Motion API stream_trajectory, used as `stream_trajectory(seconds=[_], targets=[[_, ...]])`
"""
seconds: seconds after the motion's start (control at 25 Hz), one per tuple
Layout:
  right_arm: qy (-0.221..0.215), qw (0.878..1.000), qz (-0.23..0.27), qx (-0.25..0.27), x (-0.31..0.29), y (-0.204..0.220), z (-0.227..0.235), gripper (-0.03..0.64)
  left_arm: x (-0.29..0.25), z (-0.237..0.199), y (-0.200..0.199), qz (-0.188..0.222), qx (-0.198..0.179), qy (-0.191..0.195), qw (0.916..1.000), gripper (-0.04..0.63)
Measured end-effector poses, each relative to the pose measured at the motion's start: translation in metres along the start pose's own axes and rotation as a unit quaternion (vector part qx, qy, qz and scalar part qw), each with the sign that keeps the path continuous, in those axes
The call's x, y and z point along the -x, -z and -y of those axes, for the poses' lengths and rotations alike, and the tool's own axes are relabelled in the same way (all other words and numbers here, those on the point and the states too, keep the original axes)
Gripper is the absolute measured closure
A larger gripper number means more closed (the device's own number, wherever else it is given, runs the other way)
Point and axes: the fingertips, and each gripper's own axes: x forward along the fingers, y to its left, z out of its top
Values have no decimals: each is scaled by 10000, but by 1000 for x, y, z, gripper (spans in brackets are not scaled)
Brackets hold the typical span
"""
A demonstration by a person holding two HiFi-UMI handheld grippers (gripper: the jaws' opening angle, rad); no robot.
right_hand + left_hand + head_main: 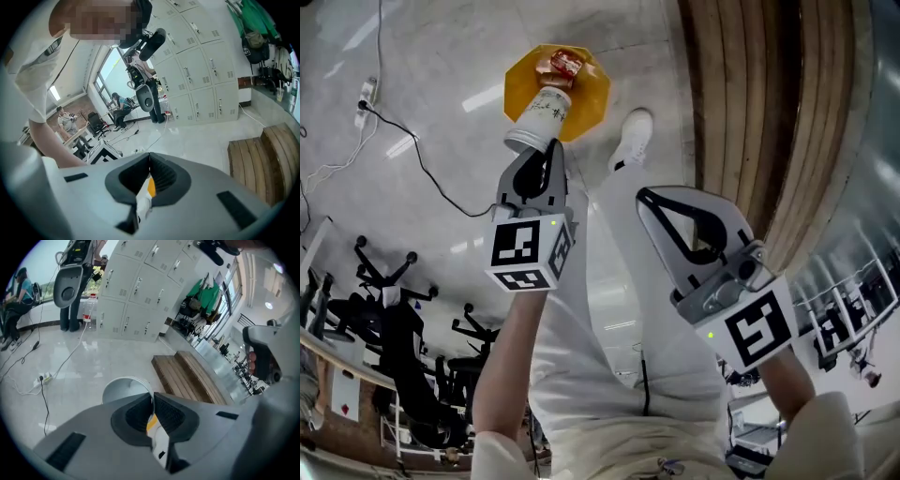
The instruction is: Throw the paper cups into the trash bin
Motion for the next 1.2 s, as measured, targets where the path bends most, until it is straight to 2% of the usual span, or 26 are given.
stream_trajectory(seconds=[0.12,0.36,0.6,0.8,0.96,1.12,1.16,1.2], targets=[[91,9999,-79,-114,-8,23,16,611,-32,-16,23,-254,205,-68,9994,572],[170,9994,-94,-272,-27,51,36,610,-73,-47,52,-618,-59,-306,9976,572],[166,9993,-93,-324,-45,67,44,611,-106,-72,73,-725,378,-701,9942,572],[253,9984,-55,-496,-46,76,46,609,-136,-74,82,-918,236,-719,9929,572],[271,9979,-108,-578,-46,85,49,609,-161,-84,89,-1275,58,-733,9891,572],[326,9971,-76,-690,-47,89,55,609,-180,-98,99,-1730,251,-684,9822,571],[332,9970,-78,-696,-46,89,55,611,-182,-100,99,-1764,292,-627,9819,560],[338,9970,-82,-697,-45,89,56,610,-183,-101,99,-1788,298,-575,9818,484]])
